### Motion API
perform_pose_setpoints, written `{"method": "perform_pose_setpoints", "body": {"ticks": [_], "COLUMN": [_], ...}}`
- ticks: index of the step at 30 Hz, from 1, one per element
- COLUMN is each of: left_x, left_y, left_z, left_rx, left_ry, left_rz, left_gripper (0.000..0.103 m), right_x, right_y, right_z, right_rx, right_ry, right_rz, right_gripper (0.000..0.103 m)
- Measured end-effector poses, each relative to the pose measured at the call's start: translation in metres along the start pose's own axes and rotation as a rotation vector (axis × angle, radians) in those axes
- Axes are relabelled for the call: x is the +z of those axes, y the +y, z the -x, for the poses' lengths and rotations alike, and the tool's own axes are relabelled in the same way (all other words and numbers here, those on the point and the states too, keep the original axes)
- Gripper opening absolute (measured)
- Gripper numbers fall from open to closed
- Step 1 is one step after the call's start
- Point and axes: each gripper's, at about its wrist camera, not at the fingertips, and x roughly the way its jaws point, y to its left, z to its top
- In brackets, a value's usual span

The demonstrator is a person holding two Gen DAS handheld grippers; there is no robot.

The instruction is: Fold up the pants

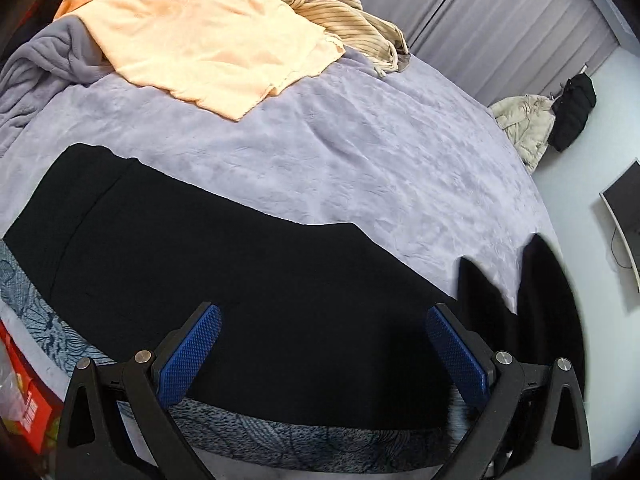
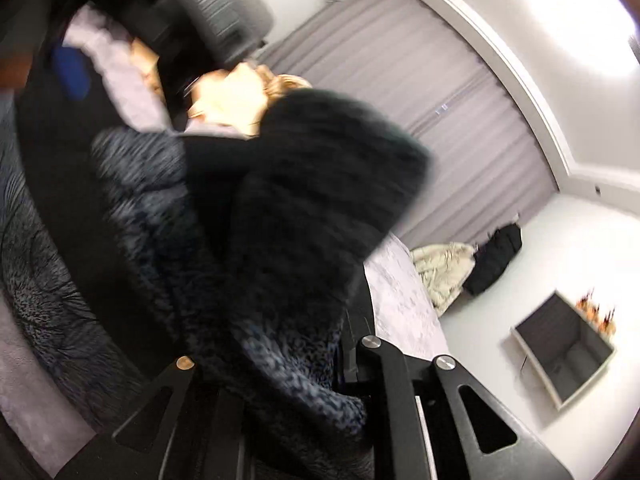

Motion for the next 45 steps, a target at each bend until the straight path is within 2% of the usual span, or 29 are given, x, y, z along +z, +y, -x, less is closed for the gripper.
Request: {"method": "perform_pose_setpoints", "body": {"ticks": [4,8,12,14,16,18,21,23,26,28,30,32,33,34,37,42,43,45], "left_x": [-0.004,-0.017,-0.018,-0.013,-0.005,0.002,0.007,0.002,-0.012,-0.016,-0.018,-0.021,-0.022,-0.024,-0.025,-0.027,-0.028,-0.029], "left_y": [-0.023,-0.051,-0.04,-0.032,-0.028,-0.029,-0.043,-0.054,-0.057,-0.05,-0.046,-0.049,-0.05,-0.05,-0.049,-0.049,-0.049,-0.05], "left_z": [-0.009,-0.039,-0.063,-0.059,-0.042,-0.023,-0.013,-0.028,-0.068,-0.085,-0.088,-0.086,-0.088,-0.088,-0.089,-0.09,-0.09,-0.091], "left_rx": [-0.025,0.065,0.084,0.044,0.044,-0.013,-0.098,-0.079,0.009,0.009,0.021,0.055,0.068,0.077,0.089,0.116,0.113,0.12], "left_ry": [0.02,0.082,0.171,0.186,0.132,0.09,0.081,0.137,0.248,0.297,0.284,0.266,0.264,0.262,0.258,0.245,0.245,0.242], "left_rz": [-0.132,-0.266,-0.243,-0.207,-0.211,-0.216,-0.267,-0.337,-0.396,-0.378,-0.37,-0.386,-0.392,-0.397,-0.393,-0.398,-0.397,-0.403], "left_gripper": [0.103,0.103,0.103,0.103,0.103,0.103,0.103,0.103,0.103,0.103,0.103,0.103,0.103,0.103,0.103,0.103,0.103,0.103], "right_x": [-0.005,-0.009,-0.01,-0.011,-0.011,-0.011,-0.013,-0.012,-0.016,-0.025,-0.027,-0.03,-0.036,-0.043,-0.068,-0.129,-0.143,-0.157], "right_y": [0.041,0.051,0.055,0.055,0.053,0.053,0.054,0.055,0.06,0.065,0.064,0.058,0.051,0.046,0.032,0.001,-0.008,-0.02], "right_z": [-0.009,-0.013,-0.015,-0.016,-0.016,-0.018,-0.018,-0.017,-0.008,-0.002,0.001,0.008,0.008,0.011,0.016,0.015,0.014,0.019], "right_rx": [-0.001,-0.02,-0.031,-0.033,-0.028,-0.025,-0.041,-0.047,-0.056,-0.05,-0.046,-0.08,-0.102,-0.13,-0.176,-0.27,-0.263,-0.173], "right_ry": [0.021,0.026,0.033,0.025,0.021,0.021,0.015,0.015,0.014,0.026,0.027,0.013,0.006,0.0,0.013,0.095,0.107,0.076], "right_rz": [0.121,0.158,0.184,0.188,0.178,0.174,0.175,0.167,0.16,0.173,0.173,0.161,0.152,0.145,0.153,0.15,0.132,0.059], "right_gripper": [0.014,0.014,0.016,0.016,0.017,0.017,0.017,0.017,0.017,0.026,0.033,0.051,0.068,0.08,0.082,0.083,0.084,0.084]}}
